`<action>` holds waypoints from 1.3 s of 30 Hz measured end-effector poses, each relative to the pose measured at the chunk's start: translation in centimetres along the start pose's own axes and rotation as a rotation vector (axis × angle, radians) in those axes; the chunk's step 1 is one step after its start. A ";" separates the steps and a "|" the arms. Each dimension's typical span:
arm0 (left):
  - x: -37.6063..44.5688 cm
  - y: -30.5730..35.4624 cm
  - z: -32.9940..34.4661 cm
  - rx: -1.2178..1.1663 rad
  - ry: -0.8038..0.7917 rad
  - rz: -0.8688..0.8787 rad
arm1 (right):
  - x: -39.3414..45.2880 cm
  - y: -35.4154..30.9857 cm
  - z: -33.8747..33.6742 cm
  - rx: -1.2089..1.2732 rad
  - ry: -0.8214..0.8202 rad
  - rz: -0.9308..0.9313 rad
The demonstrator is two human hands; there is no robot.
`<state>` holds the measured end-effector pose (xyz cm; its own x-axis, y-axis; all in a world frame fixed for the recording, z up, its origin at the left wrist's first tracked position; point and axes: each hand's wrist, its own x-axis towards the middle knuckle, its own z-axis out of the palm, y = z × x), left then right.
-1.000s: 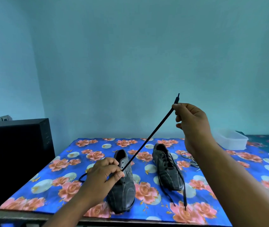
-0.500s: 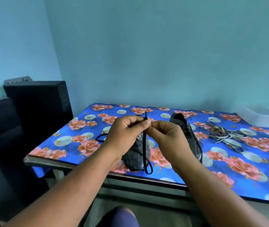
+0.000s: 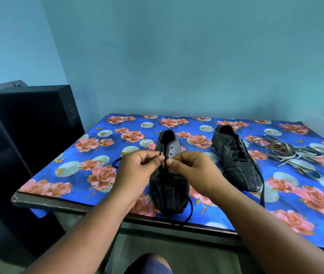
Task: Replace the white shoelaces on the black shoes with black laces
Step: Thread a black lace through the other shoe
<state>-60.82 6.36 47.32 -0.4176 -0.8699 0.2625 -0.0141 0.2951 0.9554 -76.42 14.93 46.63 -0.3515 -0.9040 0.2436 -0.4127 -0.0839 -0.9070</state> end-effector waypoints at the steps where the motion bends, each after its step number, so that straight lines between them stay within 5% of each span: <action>1: 0.6 -0.5 0.0 0.059 0.020 0.007 | 0.9 0.6 -0.4 -0.071 0.029 -0.027; 9: 3.8 -1.4 1.2 0.548 0.005 0.329 | 6.3 3.2 -0.7 -0.545 0.001 -0.280; 15: 4.7 -2.0 2.3 0.881 0.100 0.522 | 6.5 4.8 -1.2 -0.343 0.111 -0.367; 23: 4.7 -0.8 3.3 1.148 0.075 0.512 | 6.1 5.7 -1.3 -0.177 0.136 -0.367; 26: 5.5 -0.6 3.3 1.102 -0.084 0.508 | 5.9 5.8 -1.6 -0.122 0.124 -0.343; 31: 8.0 -2.2 2.4 0.655 -0.338 0.256 | 5.4 5.6 -2.4 0.051 0.118 -0.225; 39: 7.2 -2.4 2.4 0.522 -0.268 0.194 | 5.1 5.4 -3.2 -0.084 0.098 -0.264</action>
<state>-65.95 0.34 46.62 -0.6701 -0.6712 0.3171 -0.3295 0.6517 0.6832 -83.17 11.22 44.05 -0.3008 -0.8102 0.5031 -0.5677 -0.2718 -0.7771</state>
